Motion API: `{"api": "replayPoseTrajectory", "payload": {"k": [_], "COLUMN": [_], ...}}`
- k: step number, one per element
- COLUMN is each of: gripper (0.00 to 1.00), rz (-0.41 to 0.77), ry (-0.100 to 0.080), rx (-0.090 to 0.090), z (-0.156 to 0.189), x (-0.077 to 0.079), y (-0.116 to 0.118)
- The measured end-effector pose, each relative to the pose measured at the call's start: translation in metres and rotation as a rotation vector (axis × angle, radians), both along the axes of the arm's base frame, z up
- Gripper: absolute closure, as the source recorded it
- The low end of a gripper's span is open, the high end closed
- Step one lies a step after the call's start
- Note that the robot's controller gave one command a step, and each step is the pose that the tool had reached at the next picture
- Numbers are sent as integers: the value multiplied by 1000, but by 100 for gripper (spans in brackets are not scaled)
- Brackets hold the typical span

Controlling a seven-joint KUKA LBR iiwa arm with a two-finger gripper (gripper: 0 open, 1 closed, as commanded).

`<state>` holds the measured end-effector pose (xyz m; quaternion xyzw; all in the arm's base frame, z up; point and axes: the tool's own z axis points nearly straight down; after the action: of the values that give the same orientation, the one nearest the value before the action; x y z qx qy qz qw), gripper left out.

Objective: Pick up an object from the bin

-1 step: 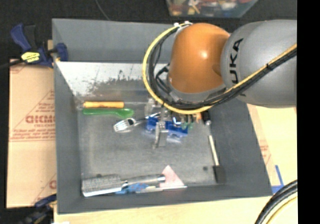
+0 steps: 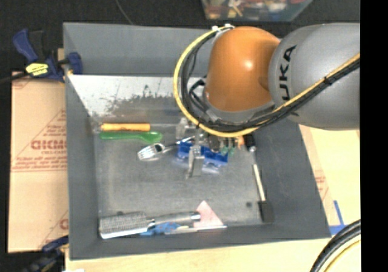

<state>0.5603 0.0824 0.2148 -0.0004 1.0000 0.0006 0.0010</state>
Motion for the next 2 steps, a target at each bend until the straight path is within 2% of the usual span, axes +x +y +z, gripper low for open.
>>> {"api": "replayPoseTrajectory", "payload": {"k": [1, 2], "gripper": [0, 0], "rz": [28, 37], "ry": [-10, -16], "rx": [-1, 1], "z": [-136, -151], "x": [68, 58], "y": [-75, -71]}}
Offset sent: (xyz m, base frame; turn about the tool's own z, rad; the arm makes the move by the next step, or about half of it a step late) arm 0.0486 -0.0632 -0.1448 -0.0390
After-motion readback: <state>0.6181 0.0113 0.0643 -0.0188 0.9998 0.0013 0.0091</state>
